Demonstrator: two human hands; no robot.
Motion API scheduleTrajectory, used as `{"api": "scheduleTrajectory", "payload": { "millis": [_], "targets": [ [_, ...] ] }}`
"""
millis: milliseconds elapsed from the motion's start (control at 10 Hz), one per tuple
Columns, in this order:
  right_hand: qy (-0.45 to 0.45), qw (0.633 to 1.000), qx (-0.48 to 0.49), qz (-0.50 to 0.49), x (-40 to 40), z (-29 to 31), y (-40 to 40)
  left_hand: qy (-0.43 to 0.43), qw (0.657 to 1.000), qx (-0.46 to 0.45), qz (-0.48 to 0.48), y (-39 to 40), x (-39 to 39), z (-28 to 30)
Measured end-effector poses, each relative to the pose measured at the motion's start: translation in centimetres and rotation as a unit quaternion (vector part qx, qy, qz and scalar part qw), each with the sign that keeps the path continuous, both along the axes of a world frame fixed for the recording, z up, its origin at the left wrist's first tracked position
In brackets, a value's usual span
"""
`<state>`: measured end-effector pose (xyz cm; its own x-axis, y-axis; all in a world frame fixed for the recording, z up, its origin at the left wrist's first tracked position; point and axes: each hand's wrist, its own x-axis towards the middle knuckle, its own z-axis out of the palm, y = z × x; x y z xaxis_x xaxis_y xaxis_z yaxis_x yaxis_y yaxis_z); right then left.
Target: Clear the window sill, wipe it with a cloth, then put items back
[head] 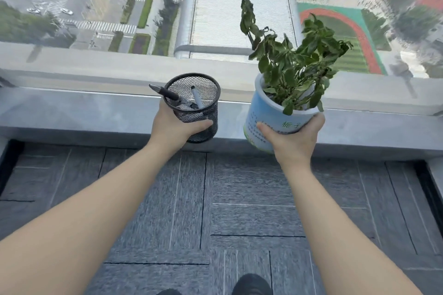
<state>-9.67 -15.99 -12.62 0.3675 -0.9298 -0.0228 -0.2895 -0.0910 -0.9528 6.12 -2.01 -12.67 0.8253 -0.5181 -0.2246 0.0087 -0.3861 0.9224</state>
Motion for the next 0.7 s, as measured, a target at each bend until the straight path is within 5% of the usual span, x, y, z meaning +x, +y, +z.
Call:
{"api": "scheduleTrajectory", "payload": {
  "millis": [300,700],
  "targets": [
    [-0.018,1.0,-0.022,-0.003,3.2,-11.3,-4.9,-0.05,0.998,-0.004,-0.026,-5.6,2.6,-10.7],
    [0.029,0.999,0.045,0.011,3.2,-11.6,-4.8,-0.036,0.998,0.057,-0.012,-4.7,1.8,-10.6]
  ]
}}
